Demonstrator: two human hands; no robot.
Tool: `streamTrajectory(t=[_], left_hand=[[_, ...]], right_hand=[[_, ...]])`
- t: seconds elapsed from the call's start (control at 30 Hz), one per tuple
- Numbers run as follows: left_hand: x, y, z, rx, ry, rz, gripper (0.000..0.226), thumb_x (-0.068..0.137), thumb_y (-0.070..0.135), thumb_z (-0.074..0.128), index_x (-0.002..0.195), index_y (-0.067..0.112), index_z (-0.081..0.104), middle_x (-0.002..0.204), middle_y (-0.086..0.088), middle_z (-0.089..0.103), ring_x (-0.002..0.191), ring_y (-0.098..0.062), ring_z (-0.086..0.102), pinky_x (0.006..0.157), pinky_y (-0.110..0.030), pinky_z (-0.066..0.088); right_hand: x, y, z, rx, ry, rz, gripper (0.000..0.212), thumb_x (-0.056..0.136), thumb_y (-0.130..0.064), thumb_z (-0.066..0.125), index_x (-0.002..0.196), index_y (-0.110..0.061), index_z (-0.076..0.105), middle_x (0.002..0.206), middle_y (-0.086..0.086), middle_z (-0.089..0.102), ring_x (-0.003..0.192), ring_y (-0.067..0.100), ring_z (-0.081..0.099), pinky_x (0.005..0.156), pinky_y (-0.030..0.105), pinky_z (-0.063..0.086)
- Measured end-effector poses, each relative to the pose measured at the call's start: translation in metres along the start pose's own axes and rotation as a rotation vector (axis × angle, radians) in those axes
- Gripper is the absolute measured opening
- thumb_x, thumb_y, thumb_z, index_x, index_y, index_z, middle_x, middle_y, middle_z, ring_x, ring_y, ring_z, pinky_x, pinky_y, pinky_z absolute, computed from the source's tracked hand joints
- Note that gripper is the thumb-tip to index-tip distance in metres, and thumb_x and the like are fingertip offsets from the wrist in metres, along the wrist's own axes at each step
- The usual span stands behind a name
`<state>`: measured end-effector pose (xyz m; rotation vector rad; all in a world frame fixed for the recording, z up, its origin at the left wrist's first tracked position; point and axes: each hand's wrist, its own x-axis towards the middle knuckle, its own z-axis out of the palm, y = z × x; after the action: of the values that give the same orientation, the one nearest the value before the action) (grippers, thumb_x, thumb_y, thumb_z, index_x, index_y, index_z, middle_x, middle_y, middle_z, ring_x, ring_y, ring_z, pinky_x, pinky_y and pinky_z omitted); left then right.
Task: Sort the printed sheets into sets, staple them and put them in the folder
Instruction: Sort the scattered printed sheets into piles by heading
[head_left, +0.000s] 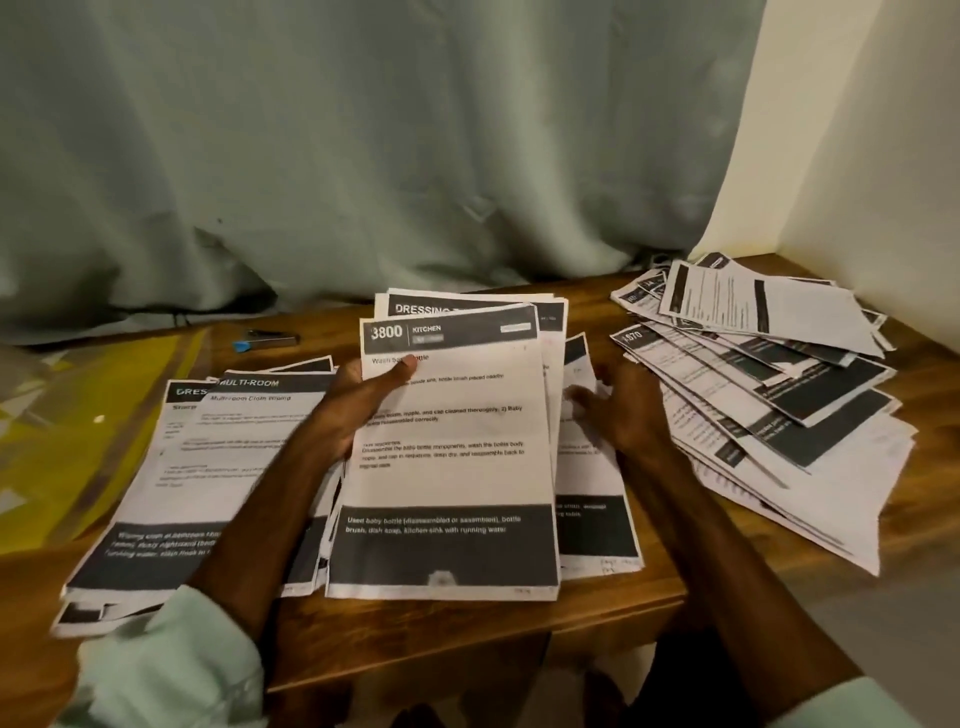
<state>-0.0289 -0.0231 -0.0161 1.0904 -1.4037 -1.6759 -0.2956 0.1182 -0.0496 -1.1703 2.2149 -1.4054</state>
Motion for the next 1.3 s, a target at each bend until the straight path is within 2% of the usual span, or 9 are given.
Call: streamTrajectory(t=[0.13, 0.27, 0.5, 0.6, 0.7, 0.83, 0.97, 1.23, 1.3], left_hand=[[0.002, -0.004, 0.009, 0.070, 0.026, 0.071, 0.028, 0.086, 0.034, 0.078, 0.109, 0.020, 0.069, 0.099, -0.001, 0.079, 0.091, -0.022, 0.077, 0.073, -0.033, 0.061], [0.004, -0.011, 0.017, 0.060, 0.048, 0.086, 0.035, 0.087, 0.034, 0.078, 0.115, 0.016, 0.067, 0.096, -0.001, 0.080, 0.085, -0.019, 0.077, 0.065, -0.027, 0.060], [0.004, -0.021, 0.024, 0.089, -0.029, 0.105, 0.022, 0.092, 0.029, 0.072, 0.109, 0.016, 0.068, 0.099, -0.004, 0.079, 0.086, -0.021, 0.077, 0.063, -0.026, 0.061], [0.009, -0.023, 0.017, 0.253, -0.016, 0.138, 0.016, 0.096, 0.033, 0.067, 0.106, 0.020, 0.067, 0.096, 0.003, 0.078, 0.080, -0.014, 0.076, 0.064, -0.025, 0.061], [0.016, -0.026, 0.006, 0.377, 0.026, 0.193, 0.015, 0.096, 0.029, 0.067, 0.109, 0.022, 0.068, 0.096, 0.010, 0.075, 0.078, -0.004, 0.074, 0.063, -0.018, 0.057], [0.019, -0.026, -0.002, 0.341, 0.006, 0.242, 0.021, 0.094, 0.019, 0.071, 0.115, 0.020, 0.071, 0.097, 0.012, 0.077, 0.086, -0.008, 0.076, 0.067, -0.020, 0.059], [0.020, -0.025, -0.006, 0.336, -0.016, 0.275, 0.019, 0.092, 0.018, 0.073, 0.110, 0.023, 0.073, 0.101, 0.010, 0.078, 0.089, -0.012, 0.076, 0.071, -0.022, 0.061], [0.020, -0.024, -0.010, 0.334, -0.047, 0.332, 0.023, 0.091, 0.014, 0.073, 0.113, 0.015, 0.074, 0.100, 0.011, 0.078, 0.091, -0.013, 0.076, 0.070, -0.021, 0.060], [0.021, -0.026, -0.011, 0.352, -0.018, 0.350, 0.023, 0.090, 0.016, 0.075, 0.113, 0.016, 0.074, 0.103, 0.008, 0.078, 0.092, -0.014, 0.076, 0.072, -0.025, 0.062]], right_hand=[[0.012, -0.015, -0.021, -0.049, 0.156, -0.152, 0.033, 0.101, -0.038, 0.057, 0.125, -0.017, 0.066, 0.121, 0.002, 0.070, 0.109, 0.018, 0.067, 0.088, 0.030, 0.053], [0.014, -0.029, -0.027, 0.362, -0.135, -0.065, 0.033, 0.104, -0.038, 0.050, 0.112, -0.015, 0.071, 0.101, -0.005, 0.077, 0.092, 0.011, 0.074, 0.069, 0.016, 0.056], [0.031, -0.017, -0.015, 0.398, -0.107, -0.001, 0.018, 0.097, -0.022, 0.064, 0.110, -0.013, 0.073, 0.100, -0.001, 0.077, 0.090, 0.014, 0.074, 0.080, 0.033, 0.060], [0.035, -0.011, -0.011, 0.448, -0.089, 0.089, 0.018, 0.098, -0.020, 0.063, 0.111, -0.012, 0.073, 0.104, 0.002, 0.076, 0.096, 0.019, 0.073, 0.084, 0.036, 0.059], [0.035, -0.005, -0.006, 0.466, -0.082, 0.121, 0.018, 0.099, -0.019, 0.061, 0.111, -0.012, 0.072, 0.101, 0.001, 0.076, 0.093, 0.018, 0.074, 0.072, 0.028, 0.058], [0.031, -0.005, -0.004, 0.501, -0.064, 0.106, 0.020, 0.102, -0.024, 0.057, 0.109, -0.017, 0.074, 0.100, -0.004, 0.078, 0.091, 0.012, 0.074, 0.070, 0.025, 0.057], [0.031, -0.006, -0.002, 0.509, 0.006, 0.080, 0.010, 0.096, -0.024, 0.066, 0.099, -0.018, 0.074, 0.088, -0.009, 0.077, 0.079, 0.004, 0.074, 0.059, 0.016, 0.057], [0.033, -0.001, 0.001, 0.448, 0.120, 0.054, 0.023, 0.079, -0.017, 0.085, 0.097, -0.009, 0.075, 0.084, 0.002, 0.077, 0.074, 0.010, 0.075, 0.064, 0.015, 0.057], [0.033, -0.001, 0.001, 0.416, 0.143, 0.033, 0.021, 0.080, -0.015, 0.083, 0.098, -0.007, 0.075, 0.082, 0.000, 0.075, 0.069, 0.003, 0.073, 0.061, 0.011, 0.054]])
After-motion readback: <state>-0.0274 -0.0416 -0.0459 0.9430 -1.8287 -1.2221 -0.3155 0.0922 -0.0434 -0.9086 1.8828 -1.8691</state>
